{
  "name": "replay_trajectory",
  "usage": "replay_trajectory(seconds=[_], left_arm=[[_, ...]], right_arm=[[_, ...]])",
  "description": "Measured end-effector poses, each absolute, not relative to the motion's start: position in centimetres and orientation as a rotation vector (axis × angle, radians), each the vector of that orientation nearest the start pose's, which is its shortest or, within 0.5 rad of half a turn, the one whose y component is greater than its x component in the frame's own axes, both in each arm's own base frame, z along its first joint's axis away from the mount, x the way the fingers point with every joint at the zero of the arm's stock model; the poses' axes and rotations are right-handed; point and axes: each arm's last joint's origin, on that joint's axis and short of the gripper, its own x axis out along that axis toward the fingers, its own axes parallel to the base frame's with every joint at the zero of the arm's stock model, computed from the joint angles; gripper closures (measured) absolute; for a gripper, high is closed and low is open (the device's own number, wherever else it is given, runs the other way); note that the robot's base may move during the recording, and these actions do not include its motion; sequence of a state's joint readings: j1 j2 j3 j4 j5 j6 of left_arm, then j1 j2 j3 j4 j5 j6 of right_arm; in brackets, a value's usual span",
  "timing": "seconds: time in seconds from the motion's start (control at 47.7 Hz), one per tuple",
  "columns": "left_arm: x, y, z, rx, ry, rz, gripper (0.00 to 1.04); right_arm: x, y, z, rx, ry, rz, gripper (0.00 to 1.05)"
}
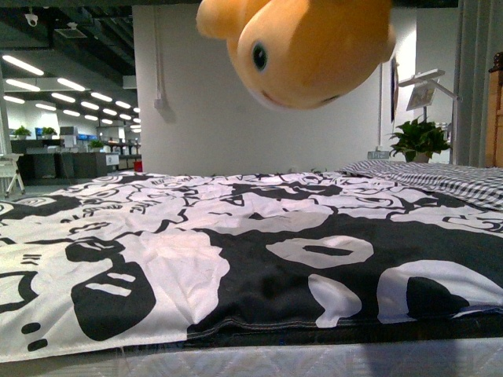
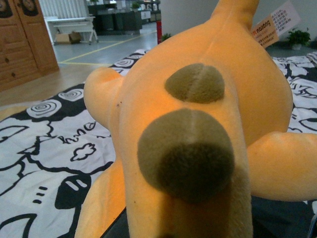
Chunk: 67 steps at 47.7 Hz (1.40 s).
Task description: Put away toys
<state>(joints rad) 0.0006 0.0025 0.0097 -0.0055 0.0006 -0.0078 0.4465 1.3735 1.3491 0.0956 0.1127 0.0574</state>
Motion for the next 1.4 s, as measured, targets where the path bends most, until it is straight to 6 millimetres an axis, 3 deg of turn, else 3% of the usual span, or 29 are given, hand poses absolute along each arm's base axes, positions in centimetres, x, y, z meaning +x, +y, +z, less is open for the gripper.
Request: replay_trajectory(seconds=[0.147,0.252,0.419,0.608,0.839,0.964,1.405], left_arm=[[9.7,0.0,16.6,-0.008,-0.002,0.000,0.06],[9.7,0.0,16.6,-0.008,-0.002,0.000,0.06],[9.7,0.0,16.6,-0.008,-0.002,0.000,0.06],[9.7,0.0,16.6,-0.008,-0.002,0.000,0.06],[9.7,0.0,16.6,-0.008,-0.002,0.000,0.06],[9.7,0.0,16.6,-0.008,-0.002,0.000,0.06],[9.7,0.0,16.6,-0.008,-0.002,0.000,0.06]], right_arm=[[25.7,10.6,42.8,0.087,-0.093,0.355,0.85],[23.0,8.4,42.0,0.091,-0.106,0.368,0.85],[18.6,5.5,39.2,0.109,-0.126,0.386,0.85],[15.2,3.2,36.1,0.133,-0.142,0.357,0.85],[10.7,2.3,30.3,0.117,-0.116,0.305,0.85],[9.9,2.3,28.1,0.097,-0.154,0.257,0.85],[9.9,1.5,21.5,0.070,-0.122,0.134,0.85]])
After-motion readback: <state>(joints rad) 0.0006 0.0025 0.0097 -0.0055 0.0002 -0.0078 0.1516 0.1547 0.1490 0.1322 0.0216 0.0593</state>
